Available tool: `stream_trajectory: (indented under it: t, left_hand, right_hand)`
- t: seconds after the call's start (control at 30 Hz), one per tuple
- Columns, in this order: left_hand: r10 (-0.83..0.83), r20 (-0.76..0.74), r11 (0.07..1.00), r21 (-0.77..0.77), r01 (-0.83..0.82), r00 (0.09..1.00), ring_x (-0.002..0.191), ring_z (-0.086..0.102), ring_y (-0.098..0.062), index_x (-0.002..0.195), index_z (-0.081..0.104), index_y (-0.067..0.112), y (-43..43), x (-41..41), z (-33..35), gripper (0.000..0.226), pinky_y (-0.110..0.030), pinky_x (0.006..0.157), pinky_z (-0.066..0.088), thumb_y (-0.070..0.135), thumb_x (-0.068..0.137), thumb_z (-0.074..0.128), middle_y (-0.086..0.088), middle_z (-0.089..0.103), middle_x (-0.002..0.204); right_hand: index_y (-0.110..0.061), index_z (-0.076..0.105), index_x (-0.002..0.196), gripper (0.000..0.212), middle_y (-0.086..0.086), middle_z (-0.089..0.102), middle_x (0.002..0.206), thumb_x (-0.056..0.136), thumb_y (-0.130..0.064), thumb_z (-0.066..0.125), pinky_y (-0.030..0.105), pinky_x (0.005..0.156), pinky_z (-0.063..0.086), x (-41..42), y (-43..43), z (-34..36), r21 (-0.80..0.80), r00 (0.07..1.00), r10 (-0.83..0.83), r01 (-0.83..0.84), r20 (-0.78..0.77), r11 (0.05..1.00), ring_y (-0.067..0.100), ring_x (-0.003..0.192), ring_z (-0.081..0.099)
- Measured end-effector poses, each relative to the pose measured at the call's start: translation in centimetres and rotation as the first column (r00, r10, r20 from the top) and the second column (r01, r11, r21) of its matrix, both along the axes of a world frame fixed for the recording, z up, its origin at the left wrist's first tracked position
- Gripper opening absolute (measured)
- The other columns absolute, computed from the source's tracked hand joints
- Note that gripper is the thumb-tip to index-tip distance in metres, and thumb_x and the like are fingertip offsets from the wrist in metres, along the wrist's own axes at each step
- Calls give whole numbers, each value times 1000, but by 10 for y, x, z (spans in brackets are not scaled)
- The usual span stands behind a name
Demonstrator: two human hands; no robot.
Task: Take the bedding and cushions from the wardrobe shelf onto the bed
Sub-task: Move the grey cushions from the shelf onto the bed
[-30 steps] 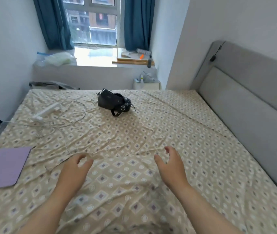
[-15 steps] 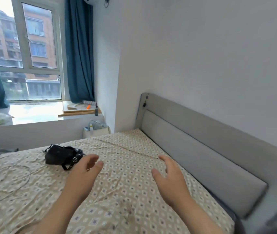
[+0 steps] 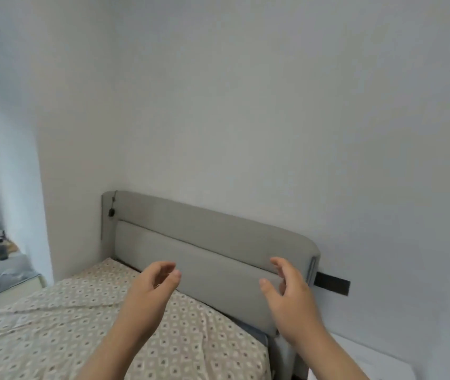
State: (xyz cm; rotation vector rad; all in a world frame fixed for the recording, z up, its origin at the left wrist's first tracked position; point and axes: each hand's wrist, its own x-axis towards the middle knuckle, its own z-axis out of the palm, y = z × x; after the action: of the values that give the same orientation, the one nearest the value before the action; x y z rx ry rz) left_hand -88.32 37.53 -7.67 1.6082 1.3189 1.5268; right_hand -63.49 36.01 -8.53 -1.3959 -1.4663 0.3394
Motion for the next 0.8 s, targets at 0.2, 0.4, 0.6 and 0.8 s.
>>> stream_trajectory:
  t: [0.2,0.4,0.6,0.8]
  left_hand:
    - [-216,10,973,81,215,976,97,58,3,103,66,15,6,133,18,14,-15,75,41,16,89,63,9,67,101]
    - [-470,-10,874,133,467,883,97,57,4,101,64,24,9,275,33,12,-12,74,39,20,90,62,13,66,102]
    - [-701,-51,701,131,701,711,96,54,10,111,60,27,4,413,46,19,-7,64,40,28,92,58,16,62,109]
    - [-920,-51,381,118,917,388,115,48,0,124,54,35,-19,530,53,44,-27,91,35,48,82,59,20,55,120]
  right_hand:
    - [-28,50,129,43,-14,48,123,88,-31,62,32,102,38,124,-47,24,46,978,-208,208,-2,977,9,118,47]
    - [-32,43,134,45,-20,41,125,91,-36,55,31,104,36,234,-110,37,63,890,-456,456,-15,888,6,119,41]
    - [-36,41,134,47,-24,39,125,89,-42,54,33,101,36,325,-174,43,42,721,-692,693,-44,719,6,120,40]
    - [-31,43,134,49,-16,42,133,88,-42,56,28,100,34,391,-237,47,57,461,-886,887,-44,458,4,125,38]
